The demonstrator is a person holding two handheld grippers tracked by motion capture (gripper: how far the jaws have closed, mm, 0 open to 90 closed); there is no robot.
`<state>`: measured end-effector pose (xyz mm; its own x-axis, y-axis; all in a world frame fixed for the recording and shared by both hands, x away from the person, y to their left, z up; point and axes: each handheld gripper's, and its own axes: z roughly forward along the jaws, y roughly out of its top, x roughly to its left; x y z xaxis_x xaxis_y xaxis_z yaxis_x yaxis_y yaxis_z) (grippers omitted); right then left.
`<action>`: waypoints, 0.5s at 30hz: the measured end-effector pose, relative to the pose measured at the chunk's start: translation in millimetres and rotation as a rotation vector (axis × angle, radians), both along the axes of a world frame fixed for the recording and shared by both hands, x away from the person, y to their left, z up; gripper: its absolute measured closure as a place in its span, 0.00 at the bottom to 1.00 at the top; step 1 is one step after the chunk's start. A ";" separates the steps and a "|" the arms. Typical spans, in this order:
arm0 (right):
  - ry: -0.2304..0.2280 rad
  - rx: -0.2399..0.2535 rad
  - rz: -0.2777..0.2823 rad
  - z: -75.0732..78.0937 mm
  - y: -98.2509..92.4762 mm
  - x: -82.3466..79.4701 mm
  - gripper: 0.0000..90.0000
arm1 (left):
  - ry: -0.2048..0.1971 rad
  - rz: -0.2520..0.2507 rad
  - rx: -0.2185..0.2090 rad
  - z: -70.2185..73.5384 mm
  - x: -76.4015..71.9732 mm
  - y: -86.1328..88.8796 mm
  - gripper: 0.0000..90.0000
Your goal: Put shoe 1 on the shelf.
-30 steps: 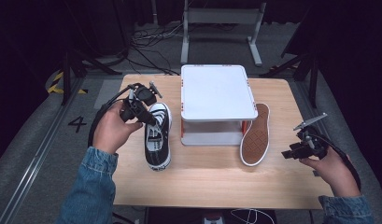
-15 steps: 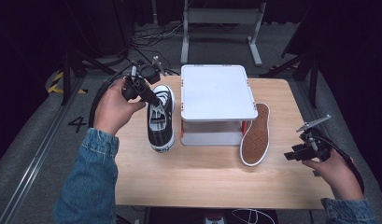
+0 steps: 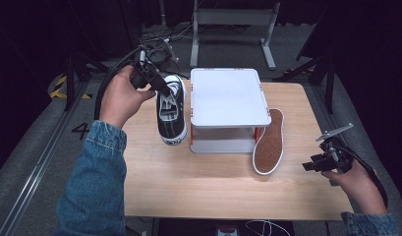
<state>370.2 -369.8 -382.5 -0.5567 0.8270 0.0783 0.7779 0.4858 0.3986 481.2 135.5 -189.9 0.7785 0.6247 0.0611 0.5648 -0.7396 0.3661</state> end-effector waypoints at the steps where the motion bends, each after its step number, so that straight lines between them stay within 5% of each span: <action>1: 0.004 0.002 -0.003 -0.1 0.0 -0.6 0.53 | -0.006 -0.002 0.000 2.7 1.2 -1.8 0.87; 15: -0.005 0.005 -0.017 1.5 -7.1 -6.4 0.53 | -0.045 -0.030 -0.045 17.5 32.0 -38.1 0.87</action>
<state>363.8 -376.9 -381.1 -0.5433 0.8357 0.0801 0.7839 0.4709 0.4046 513.1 97.4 -172.4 0.7940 0.6041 0.0687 0.5250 -0.7382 0.4235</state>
